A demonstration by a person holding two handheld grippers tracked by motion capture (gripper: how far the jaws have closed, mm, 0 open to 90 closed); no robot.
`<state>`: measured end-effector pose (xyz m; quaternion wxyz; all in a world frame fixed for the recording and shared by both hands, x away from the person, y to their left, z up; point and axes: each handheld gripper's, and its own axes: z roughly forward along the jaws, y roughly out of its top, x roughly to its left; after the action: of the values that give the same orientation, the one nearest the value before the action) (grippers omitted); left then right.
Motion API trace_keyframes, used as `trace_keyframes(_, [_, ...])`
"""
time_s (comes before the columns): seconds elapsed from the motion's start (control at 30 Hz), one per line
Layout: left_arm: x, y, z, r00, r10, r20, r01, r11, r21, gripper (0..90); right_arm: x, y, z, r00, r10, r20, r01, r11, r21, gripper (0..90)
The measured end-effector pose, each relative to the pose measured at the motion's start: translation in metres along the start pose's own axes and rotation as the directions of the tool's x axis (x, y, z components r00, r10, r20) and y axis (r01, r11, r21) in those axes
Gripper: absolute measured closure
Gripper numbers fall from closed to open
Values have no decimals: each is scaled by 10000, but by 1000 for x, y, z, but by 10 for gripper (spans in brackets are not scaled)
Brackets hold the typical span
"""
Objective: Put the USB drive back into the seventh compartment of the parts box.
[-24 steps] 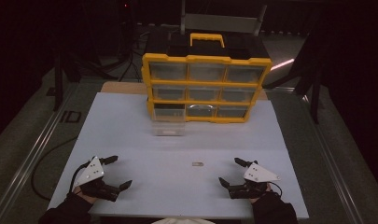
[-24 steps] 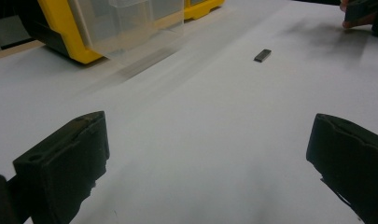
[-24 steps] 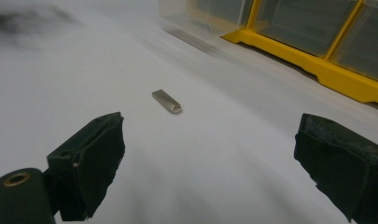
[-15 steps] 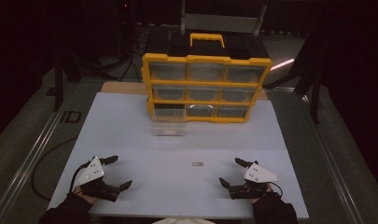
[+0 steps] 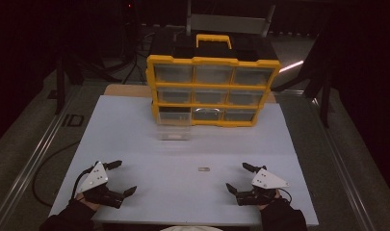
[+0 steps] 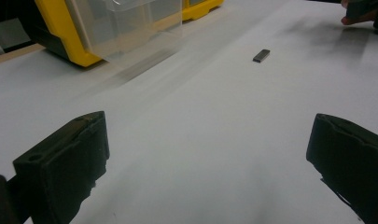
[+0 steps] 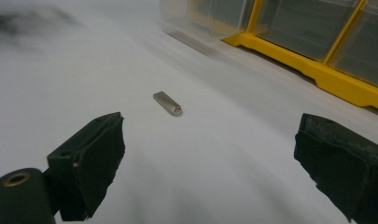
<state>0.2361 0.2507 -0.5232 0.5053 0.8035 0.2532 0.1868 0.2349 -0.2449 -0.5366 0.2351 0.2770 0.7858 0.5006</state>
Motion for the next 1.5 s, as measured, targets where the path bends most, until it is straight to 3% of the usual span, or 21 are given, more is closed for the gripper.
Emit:
trace_keyframes(0.4, [2,10,4,9988,-196,450,191,9998,110,2,0,0,2,10000,78,-48,-78,10000,47,86])
trace_keyframes(0.7, [4,30,9,9975,-38,707,39,10000,-4,3,1,2,1,10000,-3,26,3,10000,-73,86])
trace_keyframes(1.03, [4,60,21,9915,434,1228,-477,9983,325,3,2,2,0,10000,-9,-35,8,9999,-155,86])
trace_keyframes(1.2, [1,75,32,9801,571,1901,-647,9973,341,3,3,2,1,9999,-86,-70,85,9998,-156,87])
trace_keyframes(1.27, [1,77,34,9786,609,1964,-691,9970,351,3,3,2,1,9999,-101,-65,100,9999,-131,87])
trace_keyframes(1.3, [-1,85,39,9731,789,2163,-899,9951,414,3,3,2,1,9999,-111,-78,110,9999,-122,87])
trace_keyframes(1.5, [-3,105,50,9622,1060,2508,-1254,9901,626,3,3,2,1,9999,-63,-120,60,9998,-200,87])
